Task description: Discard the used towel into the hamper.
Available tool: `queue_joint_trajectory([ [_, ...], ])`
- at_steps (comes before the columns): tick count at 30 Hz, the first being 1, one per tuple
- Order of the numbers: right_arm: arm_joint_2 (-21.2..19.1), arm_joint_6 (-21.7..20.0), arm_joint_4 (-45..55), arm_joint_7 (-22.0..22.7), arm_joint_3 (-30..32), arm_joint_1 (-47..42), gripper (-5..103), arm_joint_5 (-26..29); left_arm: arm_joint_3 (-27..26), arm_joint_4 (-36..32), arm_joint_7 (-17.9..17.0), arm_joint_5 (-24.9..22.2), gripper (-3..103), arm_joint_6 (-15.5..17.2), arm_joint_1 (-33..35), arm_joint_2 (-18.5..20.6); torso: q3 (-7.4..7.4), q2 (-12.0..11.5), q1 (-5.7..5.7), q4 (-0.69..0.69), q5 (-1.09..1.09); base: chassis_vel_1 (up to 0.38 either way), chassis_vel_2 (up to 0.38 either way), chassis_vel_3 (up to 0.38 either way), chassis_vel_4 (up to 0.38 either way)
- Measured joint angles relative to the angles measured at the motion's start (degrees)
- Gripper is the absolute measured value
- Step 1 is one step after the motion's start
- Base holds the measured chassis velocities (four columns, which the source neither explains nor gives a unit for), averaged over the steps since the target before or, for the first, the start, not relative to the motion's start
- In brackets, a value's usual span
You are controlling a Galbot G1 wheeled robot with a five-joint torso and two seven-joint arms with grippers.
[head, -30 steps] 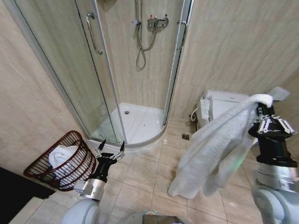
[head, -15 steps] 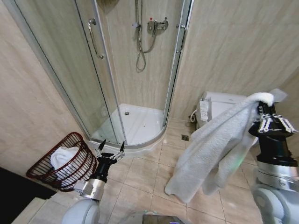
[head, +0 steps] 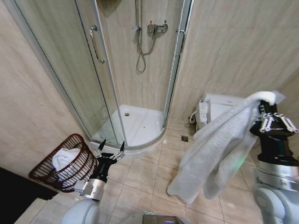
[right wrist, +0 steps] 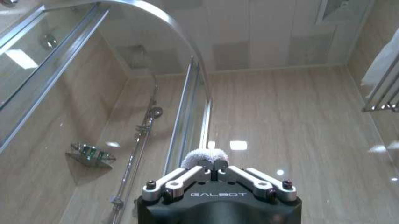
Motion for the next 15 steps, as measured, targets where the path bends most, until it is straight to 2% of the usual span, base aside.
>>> queue_joint_trajectory([
  [15, -0.08, -0.16, 0.06, -0.34, 1.32, -1.21, 1, 1.20, 0.00, 0.00, 0.00, 0.00, 99, 0.00, 0.00, 0.00, 2.08, 3.42, 1.35, 0.00, 0.01, 0.000, 0.000, 0.000, 0.000],
])
